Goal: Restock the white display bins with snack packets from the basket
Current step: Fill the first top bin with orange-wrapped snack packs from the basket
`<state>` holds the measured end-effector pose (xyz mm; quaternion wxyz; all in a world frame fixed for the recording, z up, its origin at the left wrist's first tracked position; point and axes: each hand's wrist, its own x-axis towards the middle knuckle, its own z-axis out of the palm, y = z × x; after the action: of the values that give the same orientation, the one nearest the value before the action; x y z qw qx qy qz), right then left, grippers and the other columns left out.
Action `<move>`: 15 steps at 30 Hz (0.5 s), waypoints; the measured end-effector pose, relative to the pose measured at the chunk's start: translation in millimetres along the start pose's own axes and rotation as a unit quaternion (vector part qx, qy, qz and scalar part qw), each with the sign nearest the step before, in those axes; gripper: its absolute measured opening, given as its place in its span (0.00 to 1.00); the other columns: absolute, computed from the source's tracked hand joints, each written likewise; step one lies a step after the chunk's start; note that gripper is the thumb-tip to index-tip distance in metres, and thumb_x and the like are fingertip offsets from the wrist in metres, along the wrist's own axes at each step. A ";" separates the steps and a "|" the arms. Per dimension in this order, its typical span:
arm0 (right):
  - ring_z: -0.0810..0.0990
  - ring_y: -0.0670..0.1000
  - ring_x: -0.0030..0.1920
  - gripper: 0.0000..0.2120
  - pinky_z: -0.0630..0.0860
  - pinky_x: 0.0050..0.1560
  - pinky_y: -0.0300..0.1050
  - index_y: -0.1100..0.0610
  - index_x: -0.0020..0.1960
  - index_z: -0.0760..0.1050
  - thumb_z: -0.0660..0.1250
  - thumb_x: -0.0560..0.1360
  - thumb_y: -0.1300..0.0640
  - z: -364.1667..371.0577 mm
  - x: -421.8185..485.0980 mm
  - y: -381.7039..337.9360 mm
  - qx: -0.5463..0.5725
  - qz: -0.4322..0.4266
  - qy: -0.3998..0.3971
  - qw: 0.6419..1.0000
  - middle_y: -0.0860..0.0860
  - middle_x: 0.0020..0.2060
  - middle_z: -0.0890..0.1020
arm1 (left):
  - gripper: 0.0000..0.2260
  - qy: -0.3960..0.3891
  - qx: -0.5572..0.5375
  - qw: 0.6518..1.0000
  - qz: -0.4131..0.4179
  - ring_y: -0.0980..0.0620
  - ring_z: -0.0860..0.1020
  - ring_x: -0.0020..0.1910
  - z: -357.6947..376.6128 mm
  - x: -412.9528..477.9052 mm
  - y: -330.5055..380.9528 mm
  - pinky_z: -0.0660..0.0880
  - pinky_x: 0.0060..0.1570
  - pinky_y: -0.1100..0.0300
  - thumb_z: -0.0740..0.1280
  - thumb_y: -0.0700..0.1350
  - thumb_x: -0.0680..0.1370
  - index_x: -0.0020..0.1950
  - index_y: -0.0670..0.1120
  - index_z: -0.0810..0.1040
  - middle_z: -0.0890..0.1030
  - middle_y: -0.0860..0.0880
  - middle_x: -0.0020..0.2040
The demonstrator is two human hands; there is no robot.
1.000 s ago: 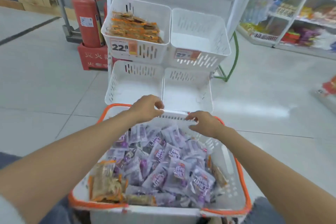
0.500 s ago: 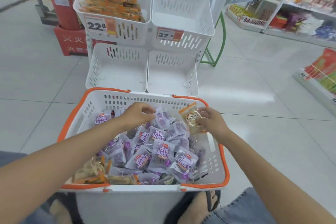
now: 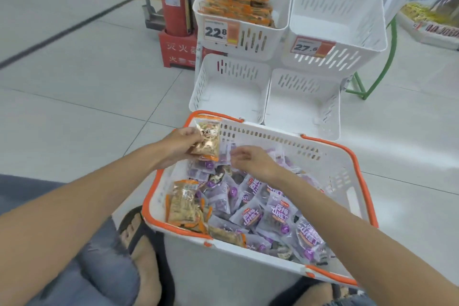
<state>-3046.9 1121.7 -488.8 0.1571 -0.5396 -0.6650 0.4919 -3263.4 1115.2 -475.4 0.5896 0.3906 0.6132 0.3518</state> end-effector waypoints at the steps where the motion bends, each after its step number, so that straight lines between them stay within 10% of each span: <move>1: 0.80 0.53 0.53 0.18 0.76 0.48 0.41 0.61 0.66 0.73 0.67 0.78 0.59 18.2 5.7 -0.4 -0.021 0.001 -0.028 0.999 0.57 0.58 0.80 | 0.06 0.011 -0.026 1.000 -0.005 0.52 0.79 0.38 -12.6 -1.9 -4.6 0.82 0.41 0.60 0.62 0.37 0.80 0.45 0.44 0.73 0.78 0.46 0.40; 6: 0.80 0.53 0.48 0.16 0.76 0.51 0.50 0.58 0.54 0.81 0.70 0.75 0.47 107.1 16.4 12.8 -0.168 -0.077 -0.073 0.980 0.55 0.46 0.83 | 0.13 0.038 -0.070 0.997 -0.012 0.48 0.81 0.44 -45.9 -5.4 -20.6 0.81 0.37 0.63 0.61 0.33 0.79 0.62 0.44 0.73 0.81 0.44 0.49; 11: 0.74 0.45 0.31 0.05 0.71 0.33 0.41 0.58 0.49 0.74 0.67 0.78 0.56 78.5 35.2 -17.3 -0.013 -0.071 0.133 0.989 0.50 0.36 0.78 | 0.10 0.085 -0.057 0.994 0.027 0.48 0.80 0.45 -47.2 2.3 -14.9 0.78 0.38 0.60 0.59 0.36 0.80 0.59 0.44 0.75 0.81 0.43 0.50; 15: 0.74 0.35 0.38 0.03 0.71 0.39 0.32 0.60 0.47 0.72 0.66 0.78 0.62 29.2 32.7 -54.6 0.077 -0.187 0.292 0.935 0.46 0.39 0.77 | 0.06 0.065 -0.163 0.984 0.022 0.52 0.77 0.37 -44.2 10.2 -2.6 0.72 0.35 0.59 0.59 0.40 0.80 0.56 0.48 0.72 0.79 0.46 0.45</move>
<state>-3111.3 1139.7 -468.0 0.4746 -0.5118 -0.6387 0.3238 -3307.6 1124.4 -479.8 0.5962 0.2791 0.5757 0.4850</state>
